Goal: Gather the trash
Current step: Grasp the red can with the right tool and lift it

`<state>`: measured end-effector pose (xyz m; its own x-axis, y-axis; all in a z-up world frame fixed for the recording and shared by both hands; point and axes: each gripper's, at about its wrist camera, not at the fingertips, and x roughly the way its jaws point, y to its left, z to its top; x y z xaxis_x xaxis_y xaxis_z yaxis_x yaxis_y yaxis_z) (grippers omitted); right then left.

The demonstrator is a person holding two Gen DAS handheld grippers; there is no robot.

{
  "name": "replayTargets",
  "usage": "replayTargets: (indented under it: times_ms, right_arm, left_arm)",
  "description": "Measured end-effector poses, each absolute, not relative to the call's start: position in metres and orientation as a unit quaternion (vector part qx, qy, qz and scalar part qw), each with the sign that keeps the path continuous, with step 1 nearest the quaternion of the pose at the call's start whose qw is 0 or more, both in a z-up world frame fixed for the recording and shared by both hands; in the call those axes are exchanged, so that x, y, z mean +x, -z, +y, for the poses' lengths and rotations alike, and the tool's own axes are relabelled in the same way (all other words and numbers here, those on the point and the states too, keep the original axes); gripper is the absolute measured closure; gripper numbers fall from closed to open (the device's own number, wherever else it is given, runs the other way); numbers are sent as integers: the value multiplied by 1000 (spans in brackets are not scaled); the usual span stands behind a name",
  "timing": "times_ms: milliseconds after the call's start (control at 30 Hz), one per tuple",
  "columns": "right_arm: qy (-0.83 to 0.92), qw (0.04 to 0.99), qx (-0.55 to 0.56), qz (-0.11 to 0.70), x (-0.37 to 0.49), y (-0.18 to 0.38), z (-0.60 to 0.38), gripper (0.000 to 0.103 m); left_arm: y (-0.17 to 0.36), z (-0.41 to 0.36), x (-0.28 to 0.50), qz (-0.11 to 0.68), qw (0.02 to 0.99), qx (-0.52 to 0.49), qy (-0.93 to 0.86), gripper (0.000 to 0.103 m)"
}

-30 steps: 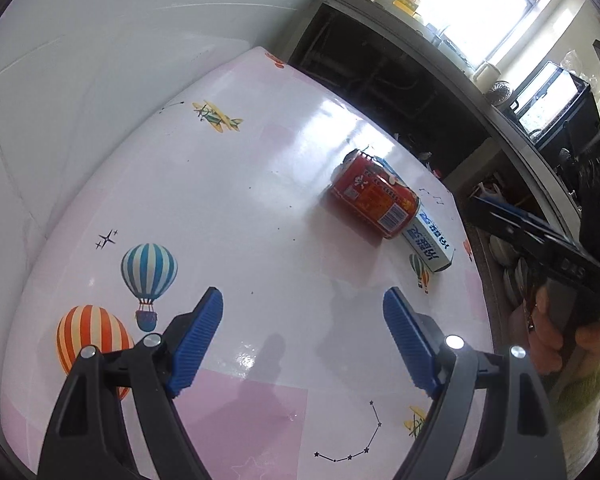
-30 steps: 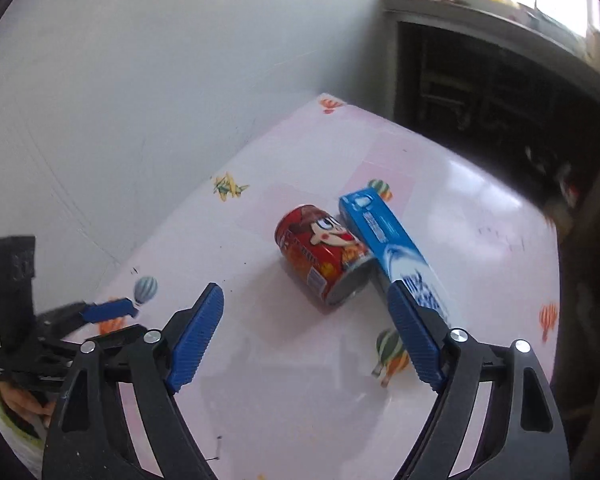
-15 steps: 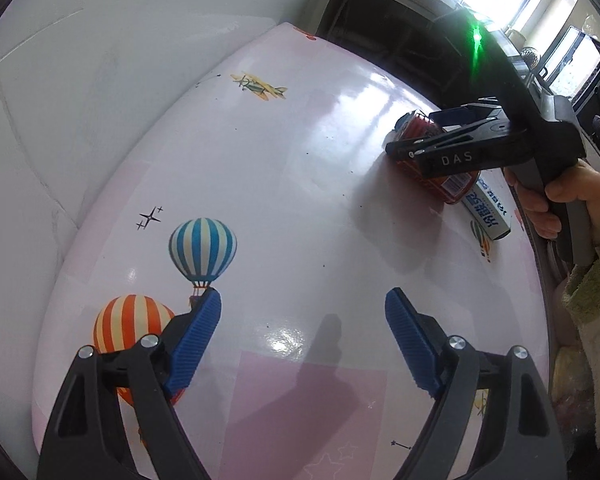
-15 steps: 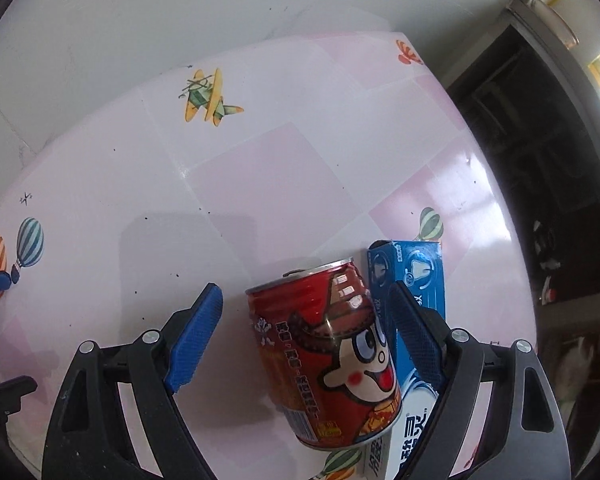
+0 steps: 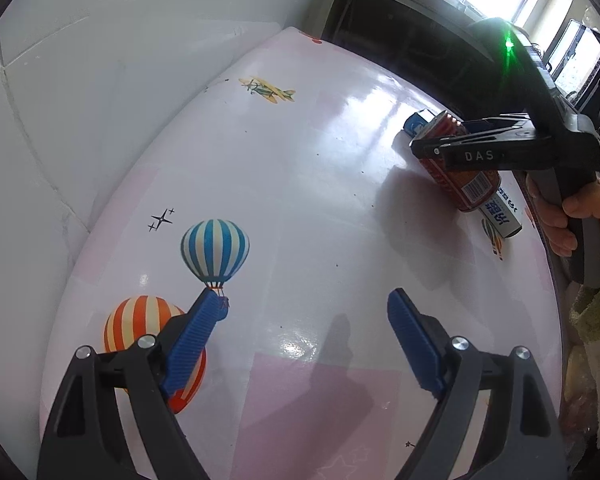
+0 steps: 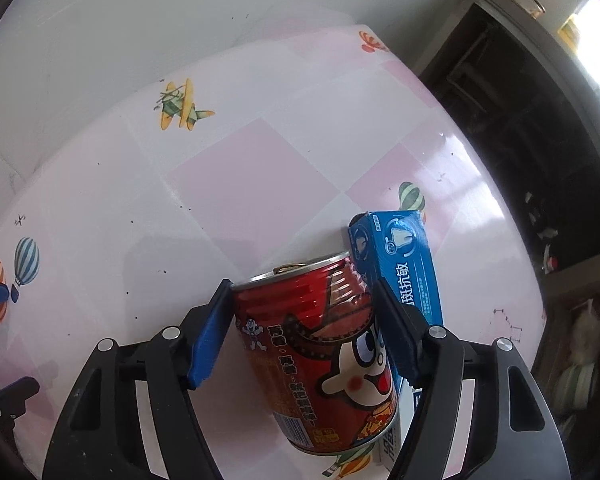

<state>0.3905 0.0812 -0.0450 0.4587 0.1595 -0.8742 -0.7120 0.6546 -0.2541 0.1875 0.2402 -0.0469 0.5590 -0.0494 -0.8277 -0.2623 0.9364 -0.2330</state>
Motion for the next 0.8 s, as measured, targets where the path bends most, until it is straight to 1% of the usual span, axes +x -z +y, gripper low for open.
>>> replayTargets:
  times_ms: [367,533,800]
  right_arm:
    - [-262,865,-197,380,336,18,17,39]
    - [-249,879,-164,372,310,22,-12,40]
    - [-223,891,-102,381,281,24,-66,41]
  left_arm:
    - [39,234,180,457,873,-157,-62,19]
    - [35,226,177,454,876,-153,-55,19]
    - [29,203,174,454,880,-131,-41,19]
